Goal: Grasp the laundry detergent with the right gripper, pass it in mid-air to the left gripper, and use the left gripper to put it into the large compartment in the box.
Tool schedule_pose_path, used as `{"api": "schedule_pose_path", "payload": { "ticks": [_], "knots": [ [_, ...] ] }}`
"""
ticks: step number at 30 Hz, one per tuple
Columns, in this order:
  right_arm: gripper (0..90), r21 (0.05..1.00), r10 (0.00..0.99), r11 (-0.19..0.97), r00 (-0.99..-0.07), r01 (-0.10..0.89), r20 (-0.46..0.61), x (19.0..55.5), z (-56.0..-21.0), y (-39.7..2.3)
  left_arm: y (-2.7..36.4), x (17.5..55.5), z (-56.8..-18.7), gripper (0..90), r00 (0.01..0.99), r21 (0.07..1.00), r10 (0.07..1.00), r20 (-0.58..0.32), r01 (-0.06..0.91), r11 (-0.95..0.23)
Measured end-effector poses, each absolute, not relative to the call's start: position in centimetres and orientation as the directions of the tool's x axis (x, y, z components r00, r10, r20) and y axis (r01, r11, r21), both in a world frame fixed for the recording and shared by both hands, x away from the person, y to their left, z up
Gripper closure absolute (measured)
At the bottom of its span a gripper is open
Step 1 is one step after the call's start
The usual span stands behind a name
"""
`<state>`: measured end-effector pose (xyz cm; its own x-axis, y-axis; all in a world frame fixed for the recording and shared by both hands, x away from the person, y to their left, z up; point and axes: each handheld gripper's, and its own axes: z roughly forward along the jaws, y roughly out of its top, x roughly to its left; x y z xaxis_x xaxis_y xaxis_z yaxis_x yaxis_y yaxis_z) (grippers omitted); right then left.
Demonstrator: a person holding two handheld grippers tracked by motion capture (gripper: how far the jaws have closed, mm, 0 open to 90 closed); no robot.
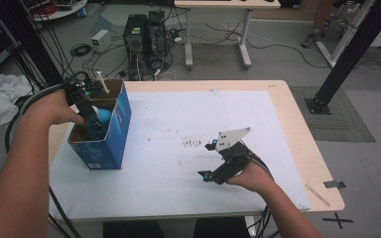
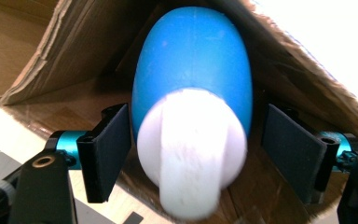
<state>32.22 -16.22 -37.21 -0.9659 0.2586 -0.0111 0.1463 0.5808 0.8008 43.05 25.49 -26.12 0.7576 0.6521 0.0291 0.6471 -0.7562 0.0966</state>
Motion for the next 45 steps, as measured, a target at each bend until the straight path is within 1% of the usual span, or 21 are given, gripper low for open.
{"api": "schedule_pose_path", "payload": {
  "ticks": [3,4,6,12,17,20,22,26,30,31,32,36,39,40,41,42,43,44,45],
  "knots": [
    [10.5,0.802,0.259,0.580,-0.966,0.146,-0.012,32.2,-37.1,-16.3,25.5,42.9,-25.7,23.8,0.760,0.098,0.649,0.030,0.644,-0.759],
    [10.5,0.803,0.260,0.578,-0.966,0.146,-0.012,32.2,-37.1,-16.4,25.4,42.7,-25.1,23.8,0.761,0.101,0.647,0.046,0.641,-0.761],
    [10.5,0.801,0.257,0.582,-0.966,0.141,-0.017,32.1,-36.9,-16.4,25.3,42.5,-24.6,21.2,0.759,0.105,0.649,0.051,0.642,-0.760],
    [10.5,0.798,0.253,0.589,-0.967,0.130,-0.028,31.9,-36.2,-16.4,25.0,41.8,-23.0,21.2,0.766,0.108,0.639,0.062,0.632,-0.768],
    [10.5,0.792,0.252,0.598,-0.967,0.125,-0.038,32.0,-35.5,-16.6,24.6,41.2,-21.6,18.7,0.770,0.118,0.632,0.090,0.622,-0.774],
    [10.5,0.785,0.255,0.606,-0.966,0.128,-0.040,32.2,-35.1,-16.8,24.0,40.8,-20.8,18.5,0.783,0.118,0.616,0.085,0.606,-0.786],
    [10.5,0.782,0.258,0.610,-0.965,0.130,-0.041,32.3,-34.8,-16.8,23.5,40.6,-20.3,16.5,0.791,0.120,0.607,0.072,0.598,-0.793],
    [10.5,0.772,0.259,0.622,-0.965,0.133,-0.042,32.6,-34.4,-16.9,22.7,40.3,-19.7,16.5,0.809,0.126,0.585,0.060,0.575,-0.809],
    [10.5,0.754,0.259,0.641,-0.965,0.144,-0.035,33.0,-33.8,-17.1,21.1,39.9,-19.0,16.5,0.845,0.128,0.532,0.050,0.523,-0.842],
    [10.5,0.749,0.259,0.645,-0.965,0.149,-0.032,33.1,-33.8,-17.1,20.8,39.8,-18.9,16.3,0.849,0.132,0.526,0.051,0.516,-0.846],
    [10.5,0.744,0.257,0.650,-0.966,0.150,-0.029,33.2,-33.7,-17.1,20.4,39.8,-18.8,13.8,0.854,0.130,0.518,0.048,0.509,-0.851],
    [10.5,0.727,0.254,0.668,-0.967,0.158,-0.023,33.4,-33.3,-17.1,19.3,39.8,-18.8,13.7,0.868,0.125,0.494,0.053,0.485,-0.865],
    [10.5,0.705,0.251,0.689,-0.968,0.167,-0.016,33.6,-32.7,-17.2,17.7,39.7,-19.0,13.4,0.894,0.115,0.445,0.044,0.438,-0.892],
    [10.5,0.705,0.251,0.689,-0.968,0.167,-0.016,33.6,-32.7,-17.2,17.7,39.7,-19.0,11.7,0.894,0.115,0.445,0.044,0.438,-0.892],
    [10.5,0.699,0.248,0.695,-0.969,0.168,-0.014,33.7,-32.5,-17.3,16.9,39.6,-19.3,11.7,0.913,0.103,0.406,0.050,0.399,-0.911],
    [10.5,0.673,0.246,0.718,-0.969,0.177,-0.008,34.0,-32.1,-17.4,16.6,39.5,-19.5,10.8,0.918,0.103,0.395,0.040,0.390,-0.915],
    [10.5,0.673,0.246,0.718,-0.969,0.177,-0.008,34.0,-32.1,-17.4,16.6,39.5,-19.5,10.2,0.918,0.103,0.395,0.040,0.390,-0.915],
    [10.5,0.654,0.244,0.733,-0.970,0.186,0.003,34.2,-31.9,-17.4,16.0,39.5,-19.9,10.2,0.929,0.099,0.368,0.049,0.362,-0.927],
    [10.5,0.627,0.244,0.757,-0.970,0.184,-0.011,34.6,-31.5,-17.5,15.8,39.5,-20.1,9.2,0.932,0.098,0.359,0.055,0.353,-0.931]
  ]
}}
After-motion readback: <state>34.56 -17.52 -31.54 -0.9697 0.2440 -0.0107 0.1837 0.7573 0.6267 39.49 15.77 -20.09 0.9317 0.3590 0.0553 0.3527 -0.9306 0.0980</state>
